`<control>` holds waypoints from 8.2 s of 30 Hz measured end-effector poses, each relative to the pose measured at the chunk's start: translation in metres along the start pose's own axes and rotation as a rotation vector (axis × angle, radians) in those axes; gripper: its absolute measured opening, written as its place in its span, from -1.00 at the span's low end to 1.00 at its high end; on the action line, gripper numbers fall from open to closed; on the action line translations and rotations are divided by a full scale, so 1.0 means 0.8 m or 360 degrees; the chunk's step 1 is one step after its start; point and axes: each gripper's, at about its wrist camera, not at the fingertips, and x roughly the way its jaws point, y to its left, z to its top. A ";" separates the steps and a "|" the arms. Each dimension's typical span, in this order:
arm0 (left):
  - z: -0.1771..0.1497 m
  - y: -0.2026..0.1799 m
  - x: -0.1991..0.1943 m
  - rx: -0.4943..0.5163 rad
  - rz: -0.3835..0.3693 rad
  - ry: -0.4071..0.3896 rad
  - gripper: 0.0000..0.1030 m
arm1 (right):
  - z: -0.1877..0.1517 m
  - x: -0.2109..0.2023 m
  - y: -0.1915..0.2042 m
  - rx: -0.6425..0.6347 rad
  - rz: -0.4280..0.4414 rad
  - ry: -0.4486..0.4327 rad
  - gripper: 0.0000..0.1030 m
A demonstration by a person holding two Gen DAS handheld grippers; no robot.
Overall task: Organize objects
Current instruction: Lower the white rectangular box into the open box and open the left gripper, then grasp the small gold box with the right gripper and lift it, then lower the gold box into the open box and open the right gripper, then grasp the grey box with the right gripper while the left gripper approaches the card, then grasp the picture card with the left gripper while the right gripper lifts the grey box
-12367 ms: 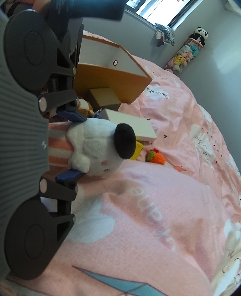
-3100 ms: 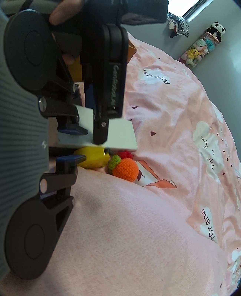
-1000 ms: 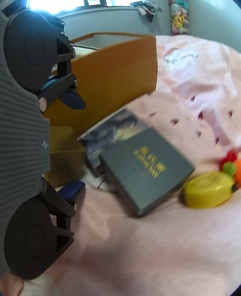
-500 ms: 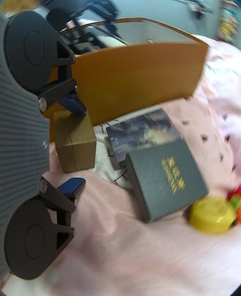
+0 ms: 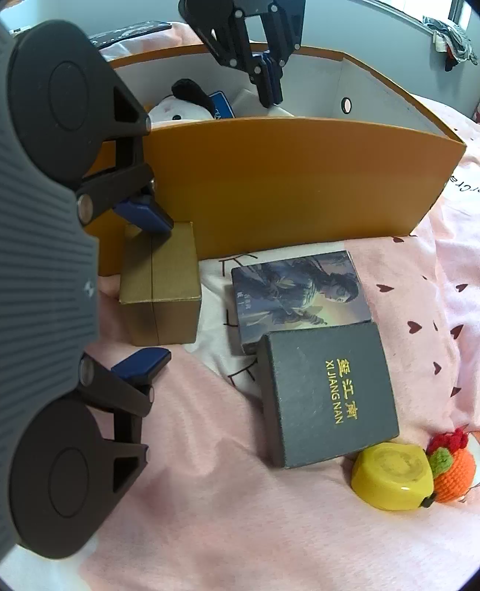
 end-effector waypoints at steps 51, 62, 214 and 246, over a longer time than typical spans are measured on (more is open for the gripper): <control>0.057 0.028 0.043 -0.0016 -0.0170 -0.0185 0.30 | -0.029 0.008 0.138 -0.2063 -0.0449 0.0522 0.04; 0.034 -0.011 0.027 0.0375 -0.0260 -0.0162 0.28 | 0.000 -0.082 0.151 -0.1818 -0.0528 0.0241 -0.01; 0.199 -0.108 -0.006 0.0039 -0.0170 -0.0267 -0.13 | -0.059 0.008 0.008 -0.2098 -0.0800 -0.0497 0.42; 0.240 -0.200 0.084 0.0289 0.0428 0.0232 0.55 | -0.012 -0.110 -0.086 -0.1033 -0.0403 -0.0836 -0.33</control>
